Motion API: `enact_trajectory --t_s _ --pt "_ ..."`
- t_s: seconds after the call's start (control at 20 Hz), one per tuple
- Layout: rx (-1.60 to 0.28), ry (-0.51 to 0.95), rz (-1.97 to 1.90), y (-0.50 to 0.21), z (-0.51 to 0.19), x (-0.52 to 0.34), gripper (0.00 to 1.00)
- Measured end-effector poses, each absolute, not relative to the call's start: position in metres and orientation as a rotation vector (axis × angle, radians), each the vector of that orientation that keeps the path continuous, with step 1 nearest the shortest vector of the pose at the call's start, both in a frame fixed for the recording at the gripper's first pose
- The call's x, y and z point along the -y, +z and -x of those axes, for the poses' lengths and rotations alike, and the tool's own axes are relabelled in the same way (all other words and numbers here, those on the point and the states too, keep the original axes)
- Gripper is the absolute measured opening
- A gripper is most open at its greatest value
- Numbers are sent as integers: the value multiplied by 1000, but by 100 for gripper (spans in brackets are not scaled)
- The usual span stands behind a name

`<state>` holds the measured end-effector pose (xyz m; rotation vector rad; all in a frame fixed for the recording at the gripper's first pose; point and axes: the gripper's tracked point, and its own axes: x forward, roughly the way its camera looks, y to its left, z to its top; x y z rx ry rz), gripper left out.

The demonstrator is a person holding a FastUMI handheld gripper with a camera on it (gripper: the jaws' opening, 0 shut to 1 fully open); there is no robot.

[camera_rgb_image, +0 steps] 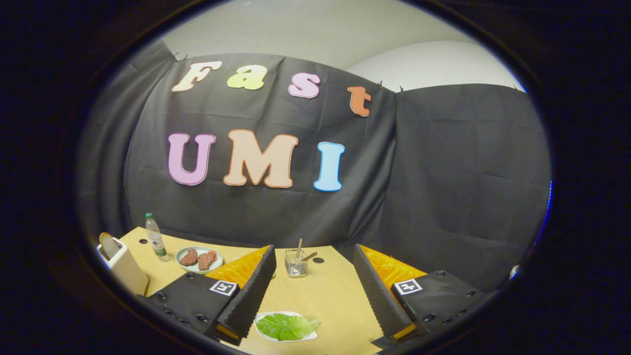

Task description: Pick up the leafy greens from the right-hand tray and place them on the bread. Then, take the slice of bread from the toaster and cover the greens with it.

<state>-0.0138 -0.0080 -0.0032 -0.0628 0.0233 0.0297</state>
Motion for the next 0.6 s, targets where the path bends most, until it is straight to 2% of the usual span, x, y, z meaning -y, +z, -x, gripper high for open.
enact_trajectory --t_s 0.25,0.6 --pt "-110 121 78 -38 -3 27 99" --pt "-371 337 147 -142 -28 38 100"
